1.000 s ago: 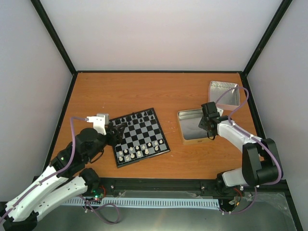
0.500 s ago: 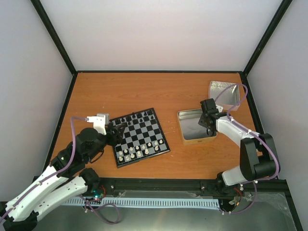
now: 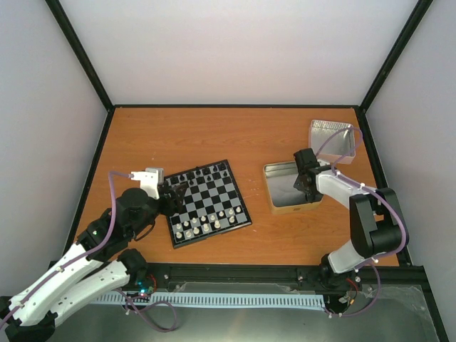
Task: Set up the chess pieces on the board
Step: Pick up the chess piece from the storage box, then place the chess piece on the chessboard.
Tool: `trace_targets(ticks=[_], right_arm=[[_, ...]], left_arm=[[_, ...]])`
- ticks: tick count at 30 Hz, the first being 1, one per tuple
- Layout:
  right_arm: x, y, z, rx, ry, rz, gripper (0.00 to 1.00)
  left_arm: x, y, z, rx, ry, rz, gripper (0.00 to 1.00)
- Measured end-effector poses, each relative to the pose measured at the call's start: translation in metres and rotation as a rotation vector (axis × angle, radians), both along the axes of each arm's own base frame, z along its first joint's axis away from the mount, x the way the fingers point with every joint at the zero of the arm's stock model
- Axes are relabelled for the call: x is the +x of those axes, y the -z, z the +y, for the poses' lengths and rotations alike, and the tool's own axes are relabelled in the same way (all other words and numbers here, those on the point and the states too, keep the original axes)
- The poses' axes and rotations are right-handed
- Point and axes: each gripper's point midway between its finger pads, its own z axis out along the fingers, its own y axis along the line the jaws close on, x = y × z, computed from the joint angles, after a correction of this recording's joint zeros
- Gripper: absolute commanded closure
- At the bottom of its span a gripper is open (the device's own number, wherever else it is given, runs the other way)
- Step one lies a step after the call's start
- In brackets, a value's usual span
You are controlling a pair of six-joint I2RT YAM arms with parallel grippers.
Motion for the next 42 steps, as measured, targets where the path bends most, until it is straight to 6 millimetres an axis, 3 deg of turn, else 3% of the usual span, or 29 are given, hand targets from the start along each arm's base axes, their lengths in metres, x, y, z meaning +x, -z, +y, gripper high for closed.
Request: trace_targets(ticks=[4,11,15,20,25,29,33,38,42], right_arm=[[-0.001,0.003,-0.002,-0.010,0.012,0.008,0.97],[0.000,0.001,0.000,-0.008,-0.012,0.008,0.97],[0.004,-0.020,0.014,0.025,-0.085,-0.030,0.97],[0.017,-0.080,0.068,0.104,-0.260,-0.181,0.97],[0.000,-0.117,0.142,0.173,-0.504,-0.276,0.97],[-0.036,-0.119,0.201,0.196,-0.730,-0.265,0.97],[-0.077,-0.116,0.247,0.221,-0.919,-0.253,0.97],[-0.117,-0.104,0.276,0.219,-1.065,-0.234,0.97],[-0.133,-0.086,0.293,0.174,-1.133,-0.207,0.97]], left_arm=[[0.000,0.000,0.000,0.000,0.000,0.000,0.30],[0.000,0.000,0.000,0.000,0.000,0.000,0.30],[0.000,0.000,0.000,0.000,-0.001,0.001,0.30],[0.001,0.001,0.001,0.004,-0.008,0.002,0.30],[0.002,0.001,0.003,0.002,-0.023,0.002,0.30],[0.002,0.002,0.004,0.006,-0.027,0.005,0.30],[0.002,0.002,0.005,0.009,-0.030,0.006,0.30],[0.001,0.001,0.007,0.005,-0.036,0.002,0.30],[0.001,0.002,0.008,0.005,-0.040,0.006,0.30]])
